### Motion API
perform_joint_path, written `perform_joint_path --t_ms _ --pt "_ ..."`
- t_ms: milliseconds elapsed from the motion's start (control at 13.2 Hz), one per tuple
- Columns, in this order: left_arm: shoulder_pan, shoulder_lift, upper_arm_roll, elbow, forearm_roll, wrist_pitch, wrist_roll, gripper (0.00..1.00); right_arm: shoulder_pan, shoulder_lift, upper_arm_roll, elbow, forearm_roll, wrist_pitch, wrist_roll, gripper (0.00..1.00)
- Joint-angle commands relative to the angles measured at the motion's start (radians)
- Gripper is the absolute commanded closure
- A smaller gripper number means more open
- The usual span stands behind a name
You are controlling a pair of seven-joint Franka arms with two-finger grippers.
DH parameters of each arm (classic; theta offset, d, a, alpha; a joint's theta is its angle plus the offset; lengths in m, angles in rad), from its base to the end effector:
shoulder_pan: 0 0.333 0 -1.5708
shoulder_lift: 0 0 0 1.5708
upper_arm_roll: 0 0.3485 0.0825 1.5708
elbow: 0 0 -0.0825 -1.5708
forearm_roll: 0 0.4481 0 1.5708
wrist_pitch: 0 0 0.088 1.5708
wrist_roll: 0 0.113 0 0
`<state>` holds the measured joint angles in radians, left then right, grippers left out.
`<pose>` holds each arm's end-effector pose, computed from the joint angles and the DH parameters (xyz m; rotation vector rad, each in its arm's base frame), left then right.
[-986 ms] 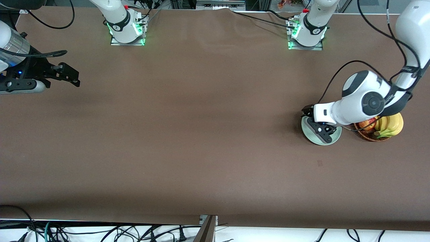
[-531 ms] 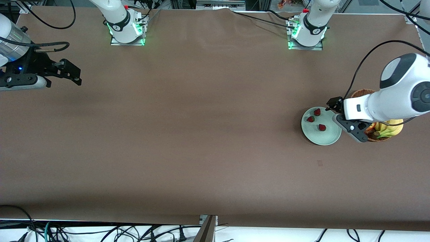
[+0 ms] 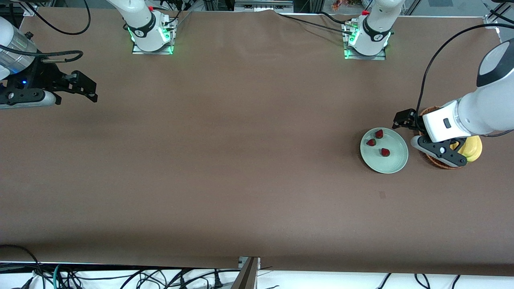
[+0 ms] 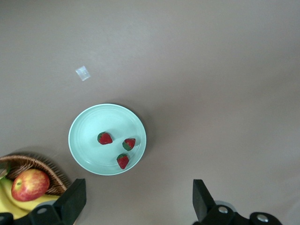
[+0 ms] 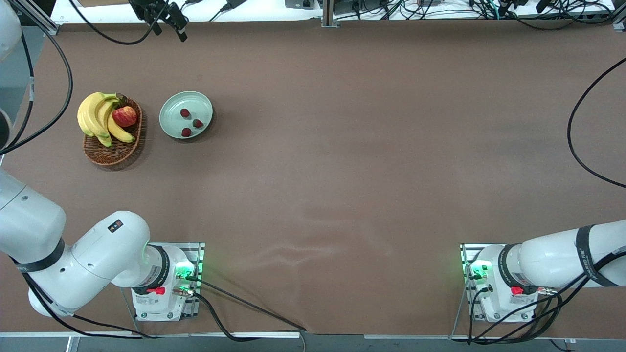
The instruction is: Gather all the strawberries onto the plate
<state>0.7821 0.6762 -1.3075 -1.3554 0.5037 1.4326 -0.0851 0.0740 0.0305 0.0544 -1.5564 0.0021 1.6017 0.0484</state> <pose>0.7049 -0.0886 0.5383 2.9730 -0.5652 -0.2490 0.6269 0.0806 0.6424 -3.1339 -0.1253 -0.0227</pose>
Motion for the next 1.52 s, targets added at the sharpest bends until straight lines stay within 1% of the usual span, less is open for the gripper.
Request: perform_joint_path --t_ms 0,76,152,227,303,379,531,607,682,758,834,910,986,1289,1441 --pt "-0.185 -0.229 0.367 0.07 -0.233 -0.021 -0.008 0.0 -0.003 0.003 0.002 0.016 -0.005 -0.013 -0.009 0.0" --pt "-0.243 -0.274 0.502 0.073 -0.337 -0.008 -0.007 0.0 -0.002 0.003 0.002 0.015 -0.004 -0.013 -0.007 0.0" --pt "-0.307 -0.326 0.642 0.062 -0.4 0.035 -0.004 0.0 -0.003 0.003 0.002 0.015 -0.002 -0.014 -0.007 0.0" --pt "-0.393 -0.378 0.765 0.052 -0.433 0.067 -0.007 0.0 -0.006 0.003 0.001 0.013 -0.001 -0.014 -0.009 0.0" --pt "-0.485 -0.406 0.887 0.035 -0.445 0.084 -0.008 0.0 -0.008 0.003 0.001 0.01 -0.001 -0.016 -0.009 0.0" --pt "-0.57 -0.421 0.983 0.033 -0.444 0.086 -0.01 0.0 -0.007 0.003 0.001 0.01 -0.001 -0.019 -0.007 0.0" --pt "-0.638 -0.457 1.114 -0.005 -0.455 0.089 -0.004 0.0 -0.007 0.003 0.001 0.012 -0.001 -0.019 -0.007 0.0" --pt "-0.705 -0.507 1.181 -0.068 -0.467 0.094 -0.007 0.0 -0.007 0.003 0.001 0.012 -0.001 -0.019 -0.007 0.0" --pt "-0.784 -0.565 1.274 -0.149 -0.478 0.138 -0.01 0.0 -0.007 0.003 0.001 0.012 -0.001 -0.019 -0.007 0.0" --pt "-0.805 -0.613 1.316 -0.225 -0.5 0.208 -0.005 0.0 -0.005 0.002 0.001 0.012 -0.001 -0.019 -0.007 0.0" --pt "-0.807 -0.651 1.321 -0.287 -0.523 0.259 -0.004 0.0 -0.005 0.002 0.001 0.013 0.001 -0.019 -0.007 0.0" --pt "-0.813 -0.682 1.323 -0.327 -0.524 0.268 -0.005 0.0 -0.005 0.002 0.001 0.013 0.001 -0.019 -0.005 0.0" --pt "-0.814 -0.698 1.321 -0.346 -0.522 0.269 -0.005 0.0 -0.005 0.002 0.002 0.013 0.001 -0.019 -0.007 0.0" --pt "-0.814 -0.692 1.317 -0.343 -0.513 0.267 -0.005 0.0 -0.005 0.002 0.001 0.013 0.001 -0.019 -0.009 0.0" --pt "-0.802 -0.688 1.303 -0.34 -0.511 0.266 -0.005 0.0 -0.005 0.002 0.001 0.013 0.001 -0.019 -0.007 0.0"
